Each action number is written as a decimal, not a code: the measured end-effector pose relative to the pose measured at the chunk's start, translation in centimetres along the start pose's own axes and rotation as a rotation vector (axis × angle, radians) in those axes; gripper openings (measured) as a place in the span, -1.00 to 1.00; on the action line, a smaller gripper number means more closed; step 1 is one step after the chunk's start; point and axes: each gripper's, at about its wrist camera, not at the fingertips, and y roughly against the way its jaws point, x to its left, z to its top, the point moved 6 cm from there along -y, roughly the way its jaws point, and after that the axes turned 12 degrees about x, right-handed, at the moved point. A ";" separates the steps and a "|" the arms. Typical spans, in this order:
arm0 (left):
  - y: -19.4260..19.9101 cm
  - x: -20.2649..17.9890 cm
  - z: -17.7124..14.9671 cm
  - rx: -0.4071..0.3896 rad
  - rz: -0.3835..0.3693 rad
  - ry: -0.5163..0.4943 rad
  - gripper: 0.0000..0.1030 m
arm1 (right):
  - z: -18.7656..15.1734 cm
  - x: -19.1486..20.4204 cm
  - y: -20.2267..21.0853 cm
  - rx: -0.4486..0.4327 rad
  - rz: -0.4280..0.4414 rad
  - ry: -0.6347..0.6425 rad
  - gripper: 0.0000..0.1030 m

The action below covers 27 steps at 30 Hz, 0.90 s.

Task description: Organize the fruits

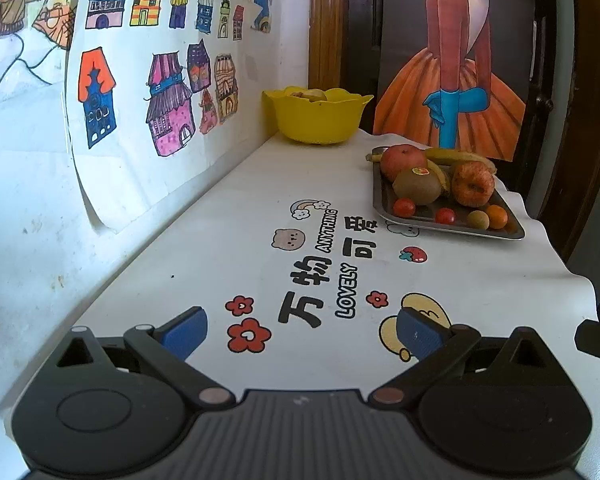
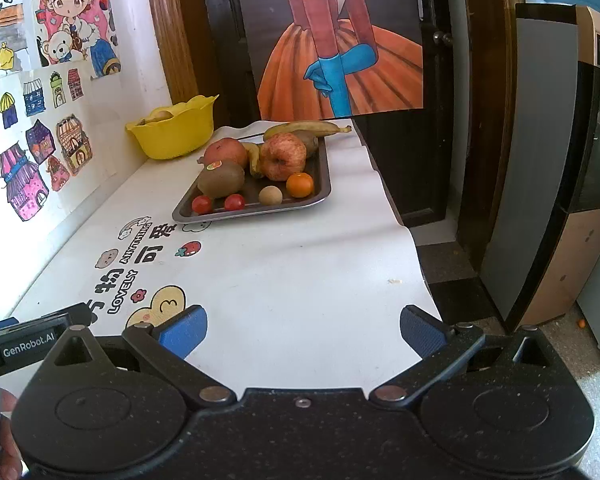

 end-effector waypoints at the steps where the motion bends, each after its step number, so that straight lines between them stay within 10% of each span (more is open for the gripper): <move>1: 0.0 0.0 0.0 0.000 -0.001 0.000 0.99 | 0.0 0.0 0.0 -0.002 -0.001 0.000 0.99; 27: 0.0 -0.5 -0.2 0.004 -0.004 -0.002 0.99 | -0.3 -0.4 0.0 -0.004 -0.002 -0.004 0.99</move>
